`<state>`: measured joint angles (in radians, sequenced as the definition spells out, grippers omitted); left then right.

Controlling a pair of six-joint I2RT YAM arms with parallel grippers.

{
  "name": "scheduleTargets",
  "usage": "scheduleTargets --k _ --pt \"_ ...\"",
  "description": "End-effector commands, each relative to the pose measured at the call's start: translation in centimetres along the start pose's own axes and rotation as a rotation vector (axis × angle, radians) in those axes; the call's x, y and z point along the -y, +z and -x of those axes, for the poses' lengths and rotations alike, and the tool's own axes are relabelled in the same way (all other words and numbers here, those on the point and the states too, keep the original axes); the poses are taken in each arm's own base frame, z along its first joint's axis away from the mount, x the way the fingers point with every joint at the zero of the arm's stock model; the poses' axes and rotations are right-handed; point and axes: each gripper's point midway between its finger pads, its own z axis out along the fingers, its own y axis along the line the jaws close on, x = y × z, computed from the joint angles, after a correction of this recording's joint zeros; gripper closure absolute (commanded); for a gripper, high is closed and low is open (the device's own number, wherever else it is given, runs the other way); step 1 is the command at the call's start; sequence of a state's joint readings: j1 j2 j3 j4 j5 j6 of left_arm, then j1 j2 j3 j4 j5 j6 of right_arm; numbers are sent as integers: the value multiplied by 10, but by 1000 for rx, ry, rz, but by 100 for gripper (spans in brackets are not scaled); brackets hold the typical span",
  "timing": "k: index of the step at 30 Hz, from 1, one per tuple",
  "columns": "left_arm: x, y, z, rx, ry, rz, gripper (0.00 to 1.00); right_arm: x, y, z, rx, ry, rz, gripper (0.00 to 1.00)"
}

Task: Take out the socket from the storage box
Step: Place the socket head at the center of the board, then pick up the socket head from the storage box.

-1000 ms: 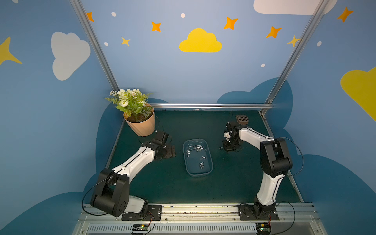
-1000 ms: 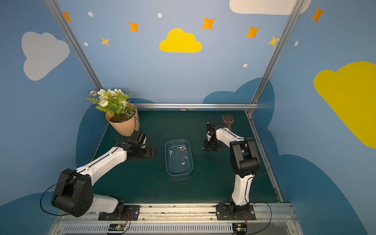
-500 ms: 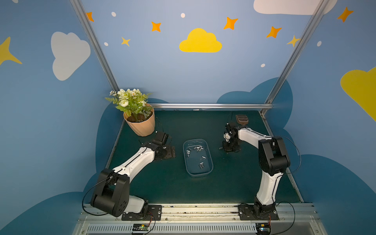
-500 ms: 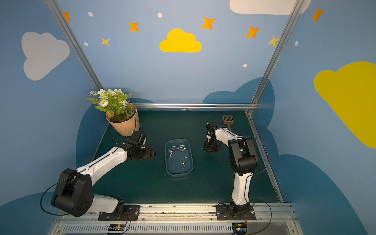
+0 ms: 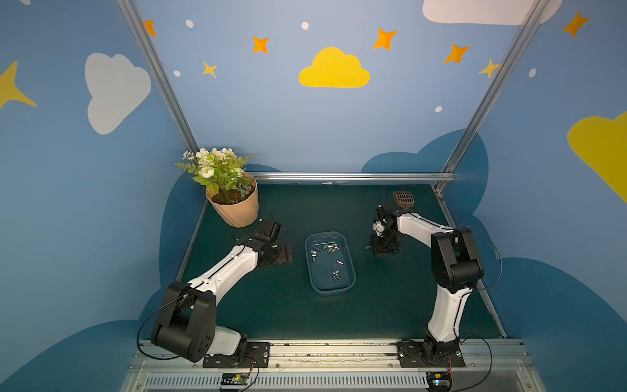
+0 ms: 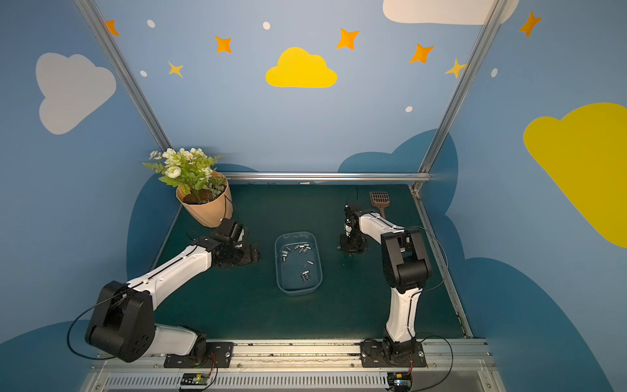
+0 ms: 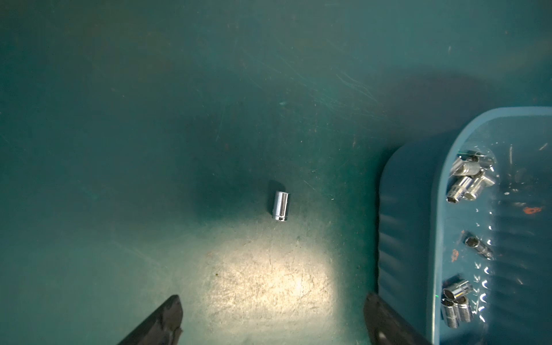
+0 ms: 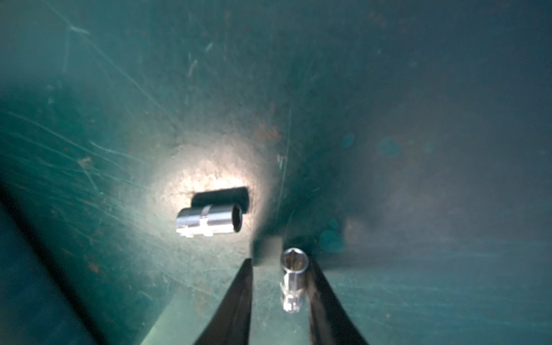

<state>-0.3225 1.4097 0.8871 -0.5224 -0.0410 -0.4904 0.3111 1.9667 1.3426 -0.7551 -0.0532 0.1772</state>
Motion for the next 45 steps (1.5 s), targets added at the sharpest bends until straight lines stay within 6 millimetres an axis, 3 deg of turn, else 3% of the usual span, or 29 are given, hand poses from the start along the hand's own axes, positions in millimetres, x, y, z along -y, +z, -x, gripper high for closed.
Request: scheduleTargets --k 1,6,14,23,30,35,40,45 --pt "-1 0 -4 -6 9 -6 5 4 -9 7 25 -4 -15 59" --pt "-1 -2 -3 -1 12 -8 5 4 -12 7 29 -8 -22 48" --pt "5 -4 0 1 19 -30 5 3 -21 8 48 -10 -19 38" --pt "29 -22 10 20 81 -89 7 1 -43 12 93 -25 -12 26" --pt "73 -40 17 48 192 -146 8 0 -61 13 126 -31 -17 13" --pt "112 -43 19 42 270 -199 7 0 -77 14 158 -37 -20 11" --pt "152 -29 9 -11 360 -239 8 0 -90 13 189 -38 -17 11" --pt "170 -2 -4 -82 390 -231 13 1 -95 11 197 -36 -15 11"
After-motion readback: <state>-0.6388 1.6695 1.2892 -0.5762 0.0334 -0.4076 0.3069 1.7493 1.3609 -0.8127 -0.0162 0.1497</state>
